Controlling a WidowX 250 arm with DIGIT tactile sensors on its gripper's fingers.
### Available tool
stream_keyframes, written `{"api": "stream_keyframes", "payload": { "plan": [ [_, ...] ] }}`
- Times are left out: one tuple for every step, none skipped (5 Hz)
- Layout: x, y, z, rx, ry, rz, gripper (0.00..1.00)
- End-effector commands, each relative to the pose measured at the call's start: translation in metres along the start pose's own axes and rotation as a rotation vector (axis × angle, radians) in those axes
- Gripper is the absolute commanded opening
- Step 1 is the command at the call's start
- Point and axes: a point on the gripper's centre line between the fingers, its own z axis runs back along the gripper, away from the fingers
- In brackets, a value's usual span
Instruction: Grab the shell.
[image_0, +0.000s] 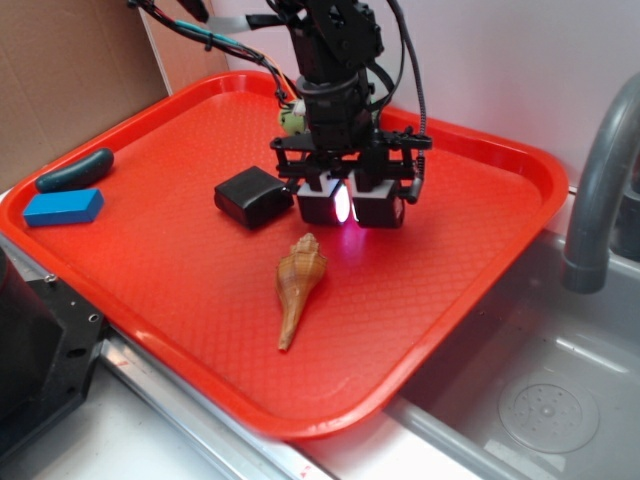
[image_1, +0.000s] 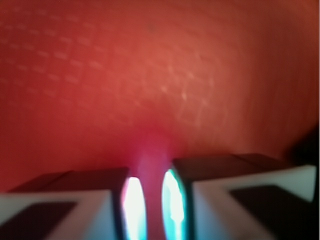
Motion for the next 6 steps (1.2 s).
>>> {"api": "stream_keyframes", "payload": {
  "plan": [
    [0.011, -0.007, 0.016, -0.041, -0.046, -0.002, 1.00],
    [0.011, -0.007, 0.016, -0.041, -0.046, -0.002, 1.00],
    [-0.013, -0.021, 0.052, -0.072, -0.056, -0.030, 1.00],
    [-0.043, -0.033, 0.073, -0.101, -0.076, -0.067, 1.00],
    [-0.065, -0.036, 0.075, -0.082, -0.077, -0.088, 1.00],
    [-0.085, -0.035, 0.061, -0.072, -0.086, -0.095, 1.00]
  ]
}}
